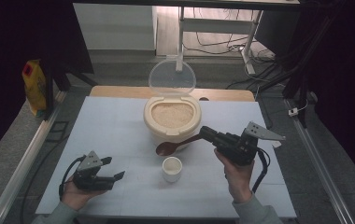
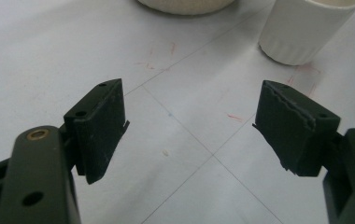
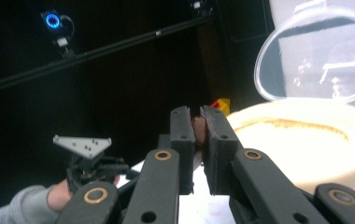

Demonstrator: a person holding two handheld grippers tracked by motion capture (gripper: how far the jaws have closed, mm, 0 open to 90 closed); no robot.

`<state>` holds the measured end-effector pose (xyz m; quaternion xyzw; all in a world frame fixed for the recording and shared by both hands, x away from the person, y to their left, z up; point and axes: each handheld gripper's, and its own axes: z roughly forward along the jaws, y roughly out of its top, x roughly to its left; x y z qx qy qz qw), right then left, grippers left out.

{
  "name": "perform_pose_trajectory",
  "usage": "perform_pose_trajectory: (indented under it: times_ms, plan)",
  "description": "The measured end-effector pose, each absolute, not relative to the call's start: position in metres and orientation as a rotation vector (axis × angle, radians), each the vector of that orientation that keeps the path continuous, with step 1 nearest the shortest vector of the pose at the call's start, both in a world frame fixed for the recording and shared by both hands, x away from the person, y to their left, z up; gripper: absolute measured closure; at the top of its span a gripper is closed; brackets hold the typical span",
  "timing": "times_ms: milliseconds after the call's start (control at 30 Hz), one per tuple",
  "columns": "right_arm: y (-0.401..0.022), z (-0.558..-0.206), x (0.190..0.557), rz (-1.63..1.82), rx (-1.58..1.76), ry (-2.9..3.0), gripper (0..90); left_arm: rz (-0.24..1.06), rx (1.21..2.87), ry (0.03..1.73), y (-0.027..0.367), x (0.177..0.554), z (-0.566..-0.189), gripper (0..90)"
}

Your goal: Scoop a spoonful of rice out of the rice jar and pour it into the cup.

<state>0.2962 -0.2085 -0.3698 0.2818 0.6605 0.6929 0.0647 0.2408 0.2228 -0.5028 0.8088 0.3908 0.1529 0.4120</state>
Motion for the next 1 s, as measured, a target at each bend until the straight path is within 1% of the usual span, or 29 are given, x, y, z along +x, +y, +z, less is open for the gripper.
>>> perform_pose_trajectory:
  times_ms: [400,767,1000]
  plan:
    - [-0.218,-0.343,0.328,2.093,0.928,1.871,83.1,0.371,2.049,0.983,0.222,0.242,-0.505,23.1]
    - [-0.214,-0.341,0.359,1.956,0.991,1.842,83.1,0.365,2.061,0.985,0.223,0.244,-0.507,22.6]
    - [-0.209,-0.338,0.371,1.869,1.009,1.824,83.1,0.362,2.066,0.984,0.222,0.244,-0.508,22.6]
